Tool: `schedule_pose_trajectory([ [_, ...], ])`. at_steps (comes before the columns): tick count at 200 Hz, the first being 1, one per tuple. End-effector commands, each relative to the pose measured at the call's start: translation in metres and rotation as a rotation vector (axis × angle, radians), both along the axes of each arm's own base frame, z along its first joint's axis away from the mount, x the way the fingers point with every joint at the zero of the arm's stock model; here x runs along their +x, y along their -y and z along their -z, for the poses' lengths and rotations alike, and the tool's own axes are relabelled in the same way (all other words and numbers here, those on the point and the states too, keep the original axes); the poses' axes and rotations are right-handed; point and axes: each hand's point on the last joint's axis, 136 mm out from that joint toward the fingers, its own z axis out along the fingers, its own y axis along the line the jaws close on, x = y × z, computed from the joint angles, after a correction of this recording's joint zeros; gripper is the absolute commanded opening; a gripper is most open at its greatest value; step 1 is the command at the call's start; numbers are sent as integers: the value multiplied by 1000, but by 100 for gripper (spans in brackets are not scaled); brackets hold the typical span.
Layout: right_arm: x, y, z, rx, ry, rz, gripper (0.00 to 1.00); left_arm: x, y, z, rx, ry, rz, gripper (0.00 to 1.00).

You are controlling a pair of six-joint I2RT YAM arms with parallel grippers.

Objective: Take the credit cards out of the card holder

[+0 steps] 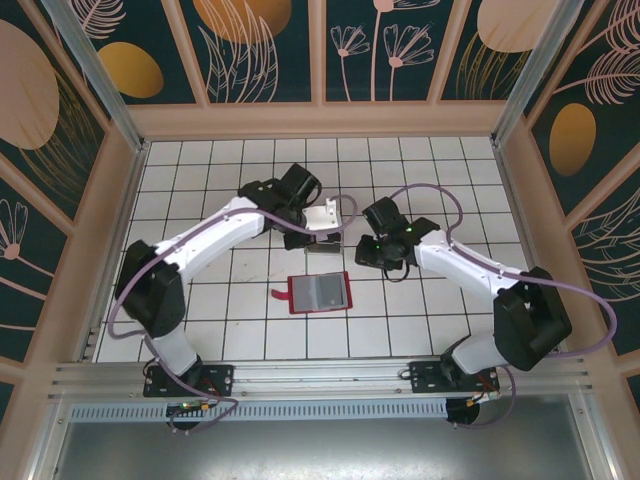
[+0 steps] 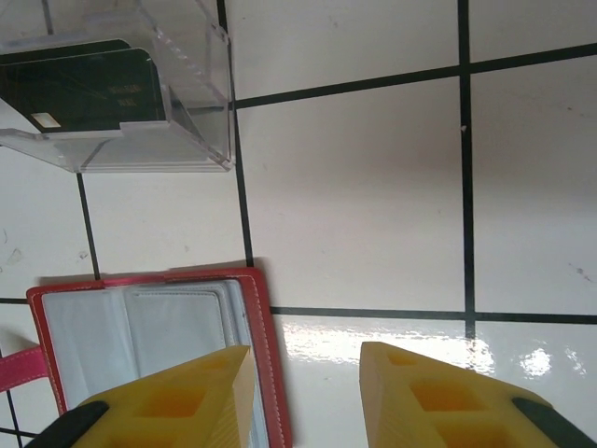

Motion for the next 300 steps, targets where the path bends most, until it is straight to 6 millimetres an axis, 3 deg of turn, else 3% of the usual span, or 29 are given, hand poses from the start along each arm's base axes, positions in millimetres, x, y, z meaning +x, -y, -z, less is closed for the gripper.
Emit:
schedule_pose_trajectory([
  [1,-8,16,4,-42,-3,34,36,0,-10,7,117,-51,110,0],
  [59,-20,29,2,-23,9,88,36,38,1,5,172,-59,157,0],
  [112,-24,40,0,-33,20,127,36,63,26,-10,125,-19,219,0],
  [177,-24,49,-3,-30,27,151,36,70,38,-1,110,-34,254,0],
  [300,-28,52,1,-28,14,158,35,67,44,50,126,-146,267,0],
])
